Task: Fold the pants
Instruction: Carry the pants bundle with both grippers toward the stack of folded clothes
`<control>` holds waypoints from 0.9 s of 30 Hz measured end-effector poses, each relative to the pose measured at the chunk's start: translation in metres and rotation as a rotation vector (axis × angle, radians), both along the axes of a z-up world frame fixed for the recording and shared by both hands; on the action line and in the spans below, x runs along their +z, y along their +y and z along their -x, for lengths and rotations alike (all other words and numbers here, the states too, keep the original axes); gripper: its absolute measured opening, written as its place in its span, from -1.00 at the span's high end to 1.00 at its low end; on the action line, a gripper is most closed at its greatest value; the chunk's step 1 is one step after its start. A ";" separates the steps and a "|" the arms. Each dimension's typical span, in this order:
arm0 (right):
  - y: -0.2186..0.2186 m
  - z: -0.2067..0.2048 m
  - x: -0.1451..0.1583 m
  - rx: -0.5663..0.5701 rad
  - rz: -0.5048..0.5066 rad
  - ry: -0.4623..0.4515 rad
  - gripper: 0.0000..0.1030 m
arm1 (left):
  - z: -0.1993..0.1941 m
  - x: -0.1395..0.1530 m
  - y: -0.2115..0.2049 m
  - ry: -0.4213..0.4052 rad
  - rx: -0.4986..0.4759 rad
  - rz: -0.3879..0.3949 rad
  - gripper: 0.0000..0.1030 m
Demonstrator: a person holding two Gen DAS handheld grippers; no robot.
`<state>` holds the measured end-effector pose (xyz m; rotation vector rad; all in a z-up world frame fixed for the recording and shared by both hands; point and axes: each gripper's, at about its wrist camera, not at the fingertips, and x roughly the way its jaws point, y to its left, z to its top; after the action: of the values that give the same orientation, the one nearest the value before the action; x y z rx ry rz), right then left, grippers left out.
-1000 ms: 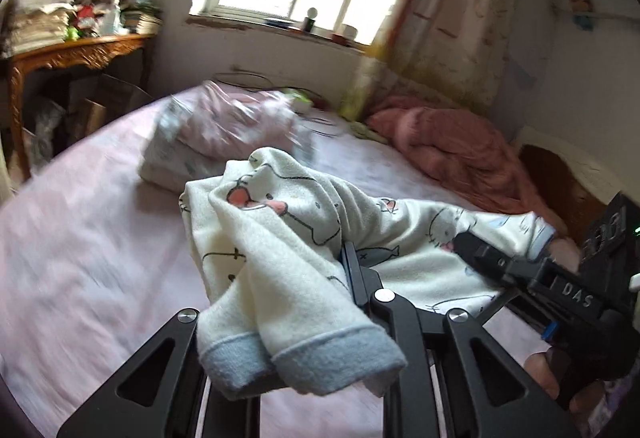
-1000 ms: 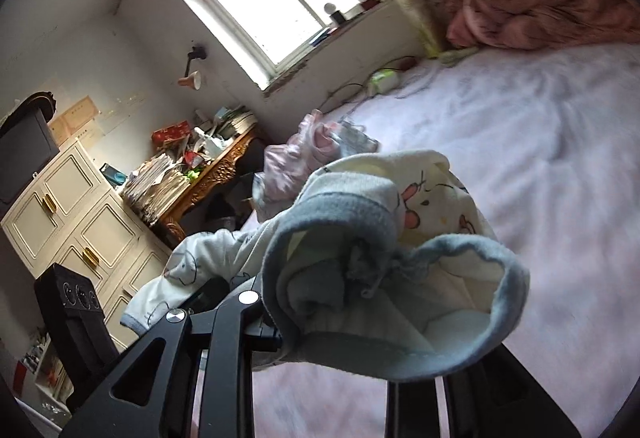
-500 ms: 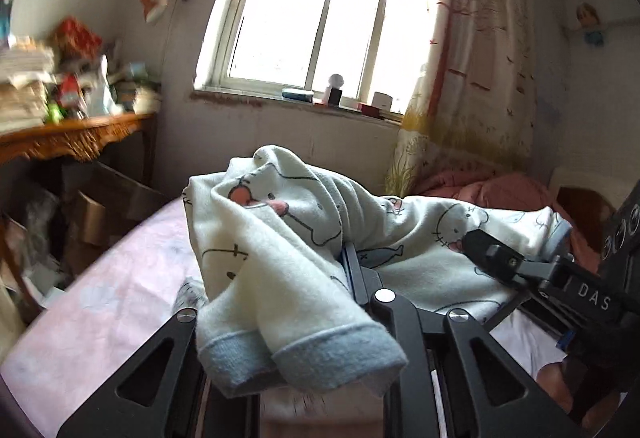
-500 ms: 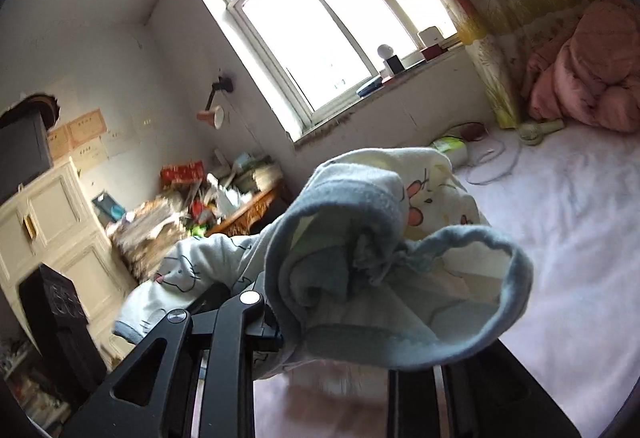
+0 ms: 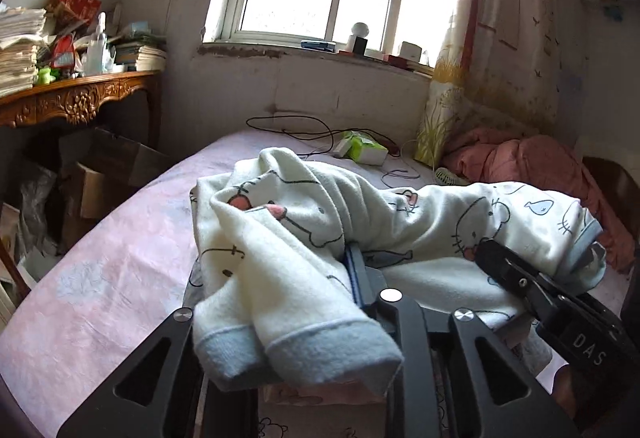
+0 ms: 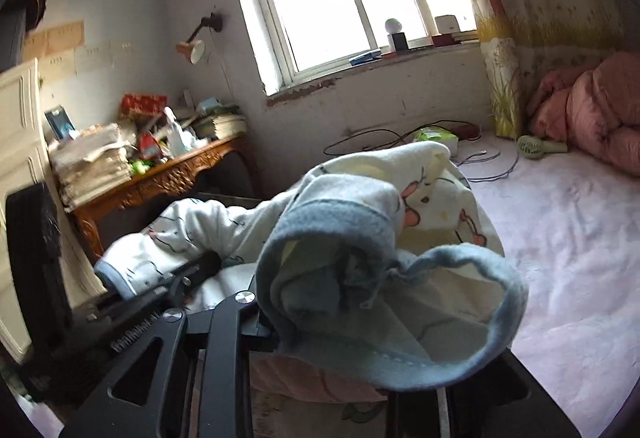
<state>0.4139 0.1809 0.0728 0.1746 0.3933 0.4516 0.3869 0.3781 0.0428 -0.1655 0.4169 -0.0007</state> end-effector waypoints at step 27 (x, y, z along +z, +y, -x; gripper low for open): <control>-0.045 0.037 0.042 -0.113 -0.051 -0.187 -0.21 | 0.034 0.040 0.036 -0.166 0.135 -0.051 0.49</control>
<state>0.3767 0.1359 0.1143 0.2007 0.1875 0.3636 0.3532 0.4142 0.0828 -0.1419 0.2395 0.1282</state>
